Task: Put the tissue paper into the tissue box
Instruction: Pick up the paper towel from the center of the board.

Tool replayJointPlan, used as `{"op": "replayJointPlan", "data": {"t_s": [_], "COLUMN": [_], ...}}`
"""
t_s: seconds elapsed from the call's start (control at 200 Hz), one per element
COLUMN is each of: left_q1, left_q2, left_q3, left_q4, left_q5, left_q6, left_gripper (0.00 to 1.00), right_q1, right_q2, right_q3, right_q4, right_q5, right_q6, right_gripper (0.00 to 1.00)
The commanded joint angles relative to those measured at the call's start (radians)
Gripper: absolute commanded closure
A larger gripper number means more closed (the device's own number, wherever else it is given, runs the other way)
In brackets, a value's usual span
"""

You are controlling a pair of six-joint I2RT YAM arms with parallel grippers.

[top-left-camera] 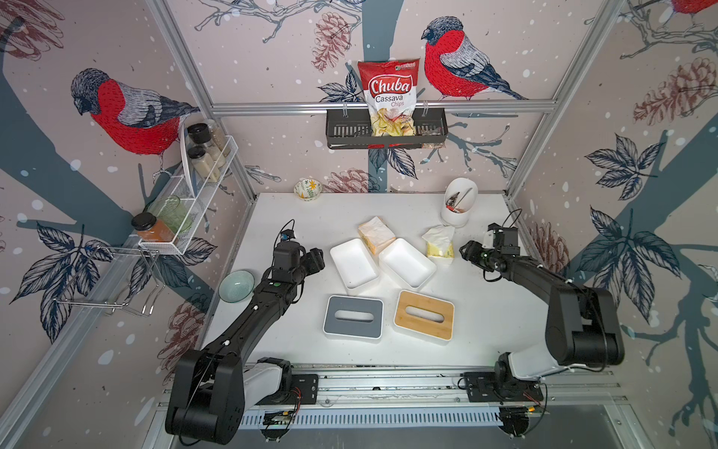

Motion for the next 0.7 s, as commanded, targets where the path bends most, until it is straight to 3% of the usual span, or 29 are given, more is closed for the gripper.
{"op": "replayJointPlan", "data": {"t_s": [0.0,0.19,0.335,0.695], "left_q1": [-0.004,-0.004,-0.004,-0.003], "left_q2": [-0.001,-0.001,-0.007,-0.025], "left_q3": [0.0,-0.004,-0.018,-0.025], "left_q4": [0.043,0.051,0.062,0.059], "left_q5": [0.016,0.016,0.021,0.02], "left_q6": [-0.007,-0.009,-0.013,-0.007], "left_gripper": [0.28,0.28,0.28,0.28], "right_q1": [0.024,0.05,0.065,0.116], "right_q2": [0.028,0.079,0.174,0.238], "right_q3": [0.023,0.062,0.145,0.177], "right_q4": [-0.018,-0.023,-0.064,-0.056], "right_q5": [0.014,0.059,0.022,0.057], "right_q6": [-0.029,-0.035,-0.062,-0.072], "right_gripper": [0.45,0.45,0.62,0.58]}}
